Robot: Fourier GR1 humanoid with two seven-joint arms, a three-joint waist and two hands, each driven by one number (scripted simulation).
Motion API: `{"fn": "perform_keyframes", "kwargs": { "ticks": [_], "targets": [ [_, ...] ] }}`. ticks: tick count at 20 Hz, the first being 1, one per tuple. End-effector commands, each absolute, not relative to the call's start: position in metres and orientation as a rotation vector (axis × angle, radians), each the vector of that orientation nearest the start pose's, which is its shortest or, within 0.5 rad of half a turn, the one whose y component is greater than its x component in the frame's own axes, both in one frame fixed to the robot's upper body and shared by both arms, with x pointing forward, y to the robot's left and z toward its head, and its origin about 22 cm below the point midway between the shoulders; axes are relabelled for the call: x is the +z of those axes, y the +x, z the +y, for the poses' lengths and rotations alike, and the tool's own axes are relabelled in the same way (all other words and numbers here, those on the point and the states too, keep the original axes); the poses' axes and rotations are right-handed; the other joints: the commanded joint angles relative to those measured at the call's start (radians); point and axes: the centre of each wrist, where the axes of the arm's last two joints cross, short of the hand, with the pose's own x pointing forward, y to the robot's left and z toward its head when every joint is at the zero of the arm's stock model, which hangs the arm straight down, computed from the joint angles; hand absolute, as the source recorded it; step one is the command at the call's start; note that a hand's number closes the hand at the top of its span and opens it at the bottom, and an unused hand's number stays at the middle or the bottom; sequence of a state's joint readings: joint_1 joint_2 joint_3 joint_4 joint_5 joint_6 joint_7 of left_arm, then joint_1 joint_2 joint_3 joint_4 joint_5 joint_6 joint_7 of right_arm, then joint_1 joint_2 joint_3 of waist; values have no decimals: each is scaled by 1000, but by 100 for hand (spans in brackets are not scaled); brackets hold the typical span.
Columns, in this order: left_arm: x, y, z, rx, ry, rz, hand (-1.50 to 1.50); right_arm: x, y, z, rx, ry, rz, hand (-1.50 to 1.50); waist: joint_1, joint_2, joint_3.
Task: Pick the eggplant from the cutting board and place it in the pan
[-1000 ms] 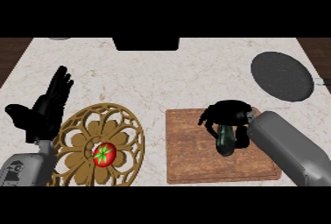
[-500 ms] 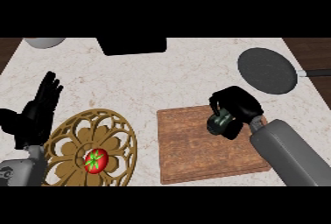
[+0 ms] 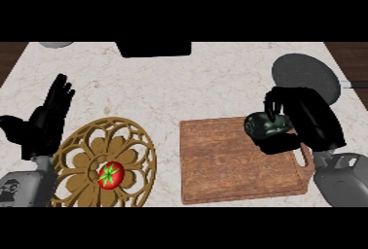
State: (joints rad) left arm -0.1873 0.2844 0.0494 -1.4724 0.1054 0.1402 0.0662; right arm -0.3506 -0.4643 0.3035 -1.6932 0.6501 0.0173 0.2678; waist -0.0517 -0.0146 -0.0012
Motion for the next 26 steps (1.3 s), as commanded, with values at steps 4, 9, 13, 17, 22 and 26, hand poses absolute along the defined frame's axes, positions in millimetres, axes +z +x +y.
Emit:
{"fn": "perform_keyframes", "kwargs": {
  "ticks": [4, 9, 13, 17, 22, 26],
  "targets": [
    [47, 295, 281, -26, 220, -1593, 0, 153, 291, -263, 627, -702, -1709, 150, 37, 15, 2],
    [45, 301, 294, -52, 201, -1609, 0, 148, 326, -324, 545, -774, -1667, 150, 55, 19, 2],
    [50, 310, 266, -70, 191, -1615, 0, 137, 354, -371, 577, -927, -1626, 150, 72, 26, 3],
    [52, 310, 265, -80, 154, -1623, 0, 132, 369, -408, 583, -1034, -1585, 150, 88, 30, 3],
    [62, 317, 253, -95, 147, -1654, 0, 109, 376, -429, 581, -1183, -1524, 150, 122, 47, 6],
    [58, 312, 256, -103, 139, -1672, 0, 103, 380, -440, 544, -1175, -1525, 150, 135, 48, 7]
  ]
}}
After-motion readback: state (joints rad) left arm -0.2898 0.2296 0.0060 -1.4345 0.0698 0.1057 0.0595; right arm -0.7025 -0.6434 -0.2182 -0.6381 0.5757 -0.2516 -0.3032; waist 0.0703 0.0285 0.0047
